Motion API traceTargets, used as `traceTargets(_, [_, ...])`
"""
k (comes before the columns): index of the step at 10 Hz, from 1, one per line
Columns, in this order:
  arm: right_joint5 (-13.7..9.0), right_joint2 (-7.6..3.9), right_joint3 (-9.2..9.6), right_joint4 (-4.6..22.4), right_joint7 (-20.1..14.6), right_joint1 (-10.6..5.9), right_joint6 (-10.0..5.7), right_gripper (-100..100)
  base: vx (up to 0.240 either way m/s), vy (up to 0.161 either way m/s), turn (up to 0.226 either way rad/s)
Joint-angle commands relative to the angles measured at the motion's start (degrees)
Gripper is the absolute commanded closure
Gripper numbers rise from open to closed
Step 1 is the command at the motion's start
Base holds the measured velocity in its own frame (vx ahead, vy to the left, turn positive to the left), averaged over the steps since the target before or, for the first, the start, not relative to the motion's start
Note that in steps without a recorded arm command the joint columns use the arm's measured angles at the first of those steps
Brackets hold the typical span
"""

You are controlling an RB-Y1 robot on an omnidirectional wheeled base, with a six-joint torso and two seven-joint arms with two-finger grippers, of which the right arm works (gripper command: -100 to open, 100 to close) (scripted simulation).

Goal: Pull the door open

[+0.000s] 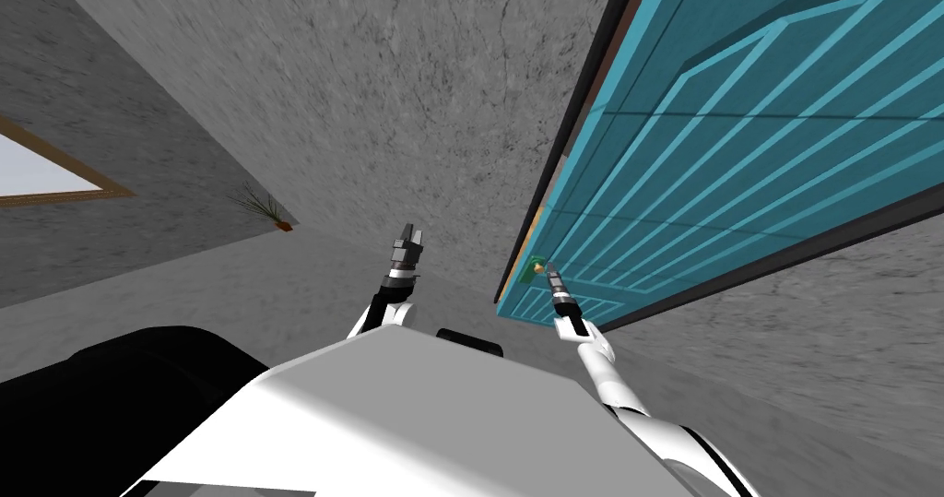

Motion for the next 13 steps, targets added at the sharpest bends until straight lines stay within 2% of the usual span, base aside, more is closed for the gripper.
traceTargets(1, [-1.5, 0.79, -0.26, -0.1, -2.9, -0.34, 0.56, -100, -0.072, -0.042, 0.063])
traceTargets(2, [-1.5, 0.79, -0.26, -0.1, -3.3, -0.34, 0.56, -100, -0.050, -0.035, 0.031])
traceTargets(4, [-3.5, 1.89, -0.62, 0.0, -7.0, -0.86, 1.19, -100, -0.053, -0.036, 0.079])
traceTargets(5, [-3.5, 1.89, -0.62, 0.0, -7.5, -0.86, 1.19, -100, -0.049, -0.038, 0.031])
traceTargets(7, [-5.8, 3.14, -1.02, 0.0, -11.2, -1.45, 1.90, -100, -0.063, -0.049, 0.065])
traceTargets(8, [-5.8, 3.14, -1.02, 0.0, -12.0, -1.45, 1.90, -100, -0.052, -0.048, 0.057])
traceTargets(10, [-8.3, 4.50, -1.47, 0.0, -15.6, -2.09, 2.68, -100, -0.062, -0.056, 0.092])
traceTargets(11, [-8.3, 4.50, -1.47, 0.0, -16.7, -2.09, 2.68, -100, -0.070, -0.042, 0.048])
traceTargets(12, [-9.5, 5.20, -1.69, 0.1, -18.6, -2.42, 3.08, -100, -0.069, -0.037, 0.054])
traceTargets(13, [-9.5, 5.20, -1.69, 0.1, -19.0, -2.42, 3.08, -100, -0.051, -0.031, 0.040])
